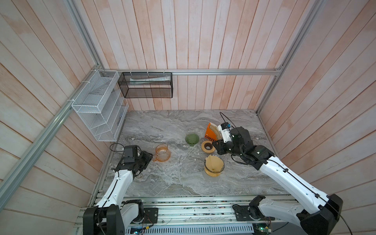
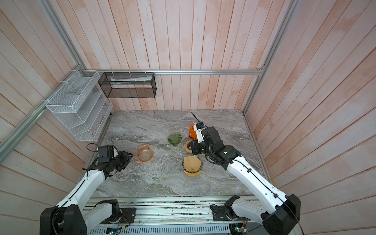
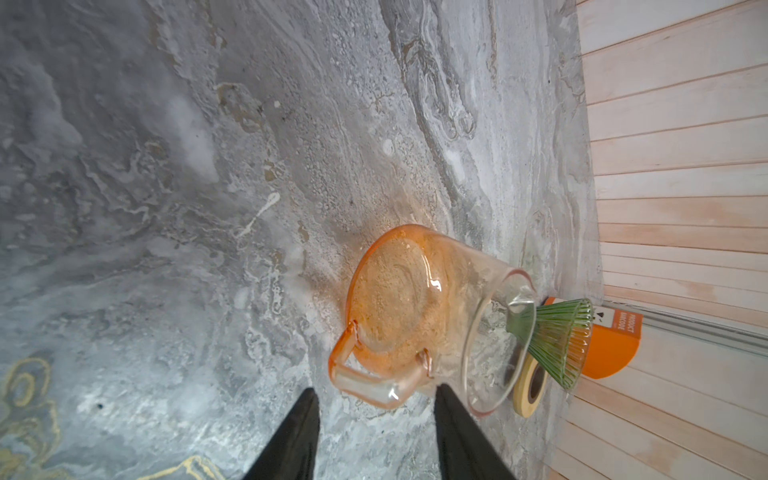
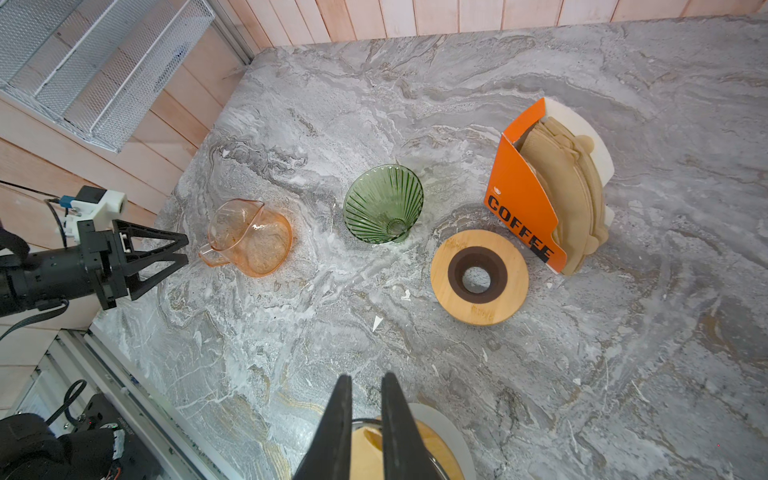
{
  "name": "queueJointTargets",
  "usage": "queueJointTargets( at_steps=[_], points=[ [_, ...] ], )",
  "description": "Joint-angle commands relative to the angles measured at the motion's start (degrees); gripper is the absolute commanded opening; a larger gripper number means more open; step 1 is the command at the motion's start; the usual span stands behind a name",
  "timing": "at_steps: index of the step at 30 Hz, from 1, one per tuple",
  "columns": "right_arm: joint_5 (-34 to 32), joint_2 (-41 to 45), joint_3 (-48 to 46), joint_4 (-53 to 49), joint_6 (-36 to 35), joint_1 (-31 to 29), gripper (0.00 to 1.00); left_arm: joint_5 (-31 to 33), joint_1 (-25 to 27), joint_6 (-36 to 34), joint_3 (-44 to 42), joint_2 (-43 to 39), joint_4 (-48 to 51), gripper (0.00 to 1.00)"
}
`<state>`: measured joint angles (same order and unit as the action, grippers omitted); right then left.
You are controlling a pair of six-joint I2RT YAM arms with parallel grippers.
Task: Place the coffee filter in the dripper
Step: 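Lower the left gripper over the orange glass pitcher handle while right gripper holds still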
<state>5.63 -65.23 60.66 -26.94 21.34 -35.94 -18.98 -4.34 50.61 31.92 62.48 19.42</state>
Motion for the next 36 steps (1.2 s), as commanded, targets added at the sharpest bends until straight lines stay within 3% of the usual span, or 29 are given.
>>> queueJointTargets(
  at_steps=[1, 9, 20, 36],
  points=[
    [0.88, -0.60, 1.50, 0.83, -0.47, 0.19, 0.16, 1.30, -0.25, -2.40, 0.14, 1.48, -1.01, 0.42],
    [1.57, -1.47, 1.92, 1.41, -0.09, 0.26, 0.14, 3.23, -0.31, -6.19, 0.94, 5.14, -1.67, 0.37],
    [1.75, -2.35, 2.36, 1.58, 0.05, 0.25, 0.14, -0.70, 0.03, -8.62, 0.24, 5.72, -1.25, 0.35],
    [2.09, -1.62, 2.45, 1.37, 0.62, 0.25, 0.14, 1.96, 6.63, -13.59, 3.02, 3.13, 7.49, 0.35]
  ],
)
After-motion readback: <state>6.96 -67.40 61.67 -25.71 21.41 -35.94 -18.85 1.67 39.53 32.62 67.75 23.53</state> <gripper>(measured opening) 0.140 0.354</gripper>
